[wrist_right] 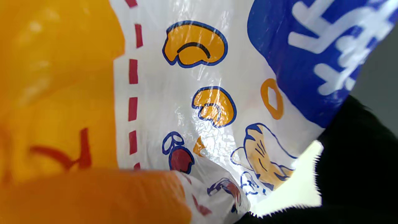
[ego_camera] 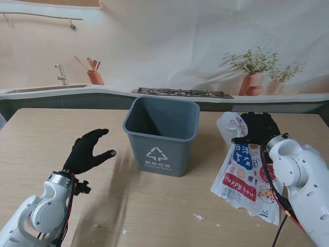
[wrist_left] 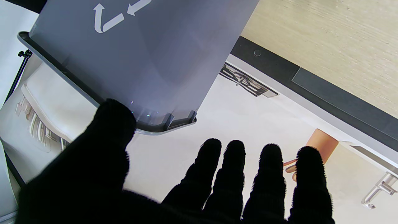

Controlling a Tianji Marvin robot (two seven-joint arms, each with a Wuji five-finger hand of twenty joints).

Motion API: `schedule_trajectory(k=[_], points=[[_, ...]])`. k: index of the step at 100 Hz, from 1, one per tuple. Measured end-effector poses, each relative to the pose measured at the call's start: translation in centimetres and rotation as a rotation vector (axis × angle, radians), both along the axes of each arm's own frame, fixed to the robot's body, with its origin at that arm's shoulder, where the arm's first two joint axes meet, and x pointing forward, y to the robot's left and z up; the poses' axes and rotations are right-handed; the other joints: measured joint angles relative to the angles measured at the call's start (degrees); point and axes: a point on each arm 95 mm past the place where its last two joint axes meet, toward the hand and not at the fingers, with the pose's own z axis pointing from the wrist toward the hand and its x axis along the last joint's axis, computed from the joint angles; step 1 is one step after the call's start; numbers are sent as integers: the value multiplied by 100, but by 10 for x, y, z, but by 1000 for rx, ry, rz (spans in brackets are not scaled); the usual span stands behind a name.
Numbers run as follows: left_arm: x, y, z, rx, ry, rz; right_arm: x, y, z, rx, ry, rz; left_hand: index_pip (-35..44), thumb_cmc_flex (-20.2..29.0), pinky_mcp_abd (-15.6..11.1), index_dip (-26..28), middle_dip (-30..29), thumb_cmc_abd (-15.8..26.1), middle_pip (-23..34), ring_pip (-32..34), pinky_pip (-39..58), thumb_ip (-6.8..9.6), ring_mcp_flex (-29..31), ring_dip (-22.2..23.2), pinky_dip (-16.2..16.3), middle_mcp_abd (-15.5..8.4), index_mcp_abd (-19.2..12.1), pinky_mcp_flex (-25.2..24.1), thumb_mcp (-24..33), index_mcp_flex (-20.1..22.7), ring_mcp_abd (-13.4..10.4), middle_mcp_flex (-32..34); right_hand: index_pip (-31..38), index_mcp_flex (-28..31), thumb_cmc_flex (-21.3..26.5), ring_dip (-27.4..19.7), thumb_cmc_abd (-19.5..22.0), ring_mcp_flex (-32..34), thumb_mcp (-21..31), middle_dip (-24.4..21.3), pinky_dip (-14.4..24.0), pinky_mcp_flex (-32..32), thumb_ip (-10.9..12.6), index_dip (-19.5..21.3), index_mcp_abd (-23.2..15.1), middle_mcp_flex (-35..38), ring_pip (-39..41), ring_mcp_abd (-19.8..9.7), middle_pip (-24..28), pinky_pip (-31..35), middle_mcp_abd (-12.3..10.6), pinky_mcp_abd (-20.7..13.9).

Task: Fit the garbage bag over the bin

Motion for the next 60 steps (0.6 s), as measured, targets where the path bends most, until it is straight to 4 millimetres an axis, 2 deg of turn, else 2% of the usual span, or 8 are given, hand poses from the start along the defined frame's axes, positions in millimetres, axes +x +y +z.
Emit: schedule_trajectory(k=[9, 11, 14, 19, 25, 36, 43, 60], points=[[0, 0, 0, 0, 0, 1, 5, -1, -4, -12, -17, 24, 0, 0, 0, 0, 0, 0, 0, 0, 0, 0, 0, 0, 0, 0, 1, 0, 0, 0, 0, 0, 632, 973, 1058, 375, -1, 742, -603, 265, -7, 373, 109, 597, -486, 1105, 719, 13, 501, 76, -181, 106], [0, 0, 0, 0, 0, 1, 6, 0, -5, -15, -22, 27, 0, 0, 0, 0, 0, 0, 0, 0, 0, 0, 0, 0, 0, 0, 1, 0, 0, 0, 0, 0, 794, 1188, 1293, 470, -3, 971, -600, 327, -25, 491, 240, 814, -626, 1378, 908, 15, 618, 112, -256, 147], [0, 0, 0, 0, 1, 2, 7, 0, -5, -19, -32, 31, 0, 0, 0, 0, 0, 0, 0, 0, 0, 0, 0, 0, 0, 0, 1, 0, 0, 0, 0, 0, 1089, 1429, 1350, 572, -283, 1291, 274, 428, -82, 652, 240, 882, -832, 1738, 1172, 17, 803, 169, -350, 217], [0, 0, 0, 0, 2, 2, 9, 1, -6, -21, -64, 42, 0, 0, 0, 0, 0, 0, 0, 0, 0, 0, 0, 0, 0, 0, 1, 0, 0, 0, 0, 0, 1809, 1826, 1368, 741, -884, 1918, 2023, 433, -224, 1025, -443, 734, -1299, 2482, 1650, 17, 1110, 443, -437, 297], [0, 0, 0, 2, 3, 3, 10, 1, -4, -26, -123, 61, 0, 0, 0, 0, 0, 0, 0, 0, 0, 0, 0, 0, 0, 0, 2, 0, 0, 0, 0, 0, 2227, 2318, 1444, 838, -1193, 2550, 2862, 496, -463, 1346, -851, 733, -1713, 3134, 2071, 14, 1295, 982, -459, 365], [0, 0, 0, 6, 0, 5, 12, 2, 1, -19, -168, 77, 0, 1, 0, 0, 0, 0, 0, 0, 0, 0, 0, 0, 0, 0, 2, -1, 3, 0, 0, 0, 2337, 2691, 1508, 911, -1400, 2970, 3158, 723, -997, 1219, -880, 740, -1986, 3508, 2558, 9, 1338, 2962, -466, 410], [1, 0, 0, 7, -1, 8, 12, 4, 6, -10, -188, 81, 0, 1, 0, 0, 0, 0, 0, 0, 0, 0, 0, 0, 0, 0, 4, -1, 3, 0, 1, 0, 2337, 2759, 1510, 983, -1403, 3099, 3161, 797, -1046, 1066, -881, 745, -1999, 3573, 2780, 9, 1340, 4107, -466, 411], [1, 0, 0, 7, 0, 11, 5, 16, 37, 4, -404, 85, 0, 1, 0, 0, 0, 0, 0, 0, 0, 0, 0, 0, 0, 0, 18, -1, 4, 0, 1, 0, 2403, 2621, 1570, 1150, -1389, 3115, 3161, 937, -1045, 1041, -881, 876, -1999, 3570, 3274, 9, 1532, 4925, -453, 359]])
